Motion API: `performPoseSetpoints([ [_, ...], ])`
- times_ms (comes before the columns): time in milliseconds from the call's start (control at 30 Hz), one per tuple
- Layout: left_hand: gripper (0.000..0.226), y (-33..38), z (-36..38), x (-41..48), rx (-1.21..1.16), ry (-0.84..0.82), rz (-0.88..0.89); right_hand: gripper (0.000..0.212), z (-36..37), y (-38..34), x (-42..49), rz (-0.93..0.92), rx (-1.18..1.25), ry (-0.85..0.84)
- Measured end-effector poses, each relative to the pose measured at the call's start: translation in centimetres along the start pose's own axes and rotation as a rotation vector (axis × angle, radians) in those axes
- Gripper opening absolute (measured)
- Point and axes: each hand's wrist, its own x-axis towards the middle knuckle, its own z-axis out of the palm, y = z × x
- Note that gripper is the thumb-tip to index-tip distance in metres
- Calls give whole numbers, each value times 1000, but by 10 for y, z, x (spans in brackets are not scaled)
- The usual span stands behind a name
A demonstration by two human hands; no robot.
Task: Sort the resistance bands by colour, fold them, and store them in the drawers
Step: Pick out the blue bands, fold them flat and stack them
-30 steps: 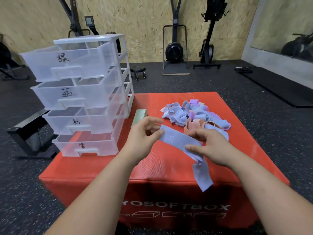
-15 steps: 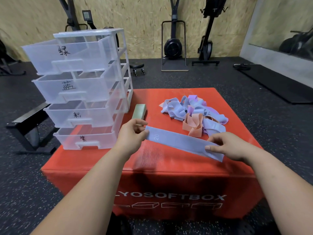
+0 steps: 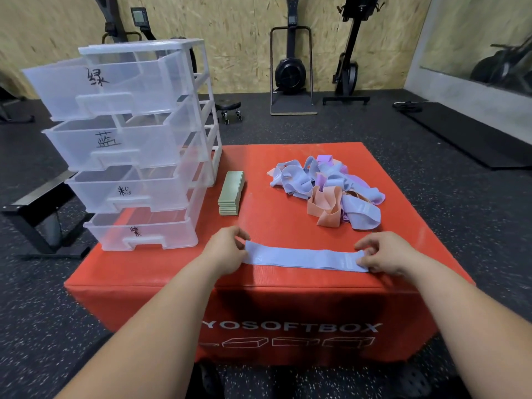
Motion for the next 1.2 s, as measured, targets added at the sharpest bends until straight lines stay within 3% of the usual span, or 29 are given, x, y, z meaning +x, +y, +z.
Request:
performPoseSetpoints([
  [133, 30, -4, 3, 2, 27, 31, -41, 36, 3, -1, 4, -2, -50, 13],
  [333, 24, -9, 1, 12, 6, 63, -50, 44, -5, 8, 6, 44, 179, 122],
  [500, 32, -7, 7, 11, 339, 43, 55, 34, -2, -2, 1, 19, -191, 82],
  [600, 46, -2, 7, 15, 440, 58, 79, 29, -4, -7, 2, 25, -275, 100],
  [833, 37, 12, 8, 27, 361, 102, 193, 16, -27, -5, 14, -26, -173, 429],
  [1067, 28, 34, 22, 40, 288, 128, 336, 42, -35, -10, 34, 63, -157, 291],
  [1200, 27, 47, 32, 48, 235, 127, 405, 21, -38, -14, 44, 6, -57, 383],
])
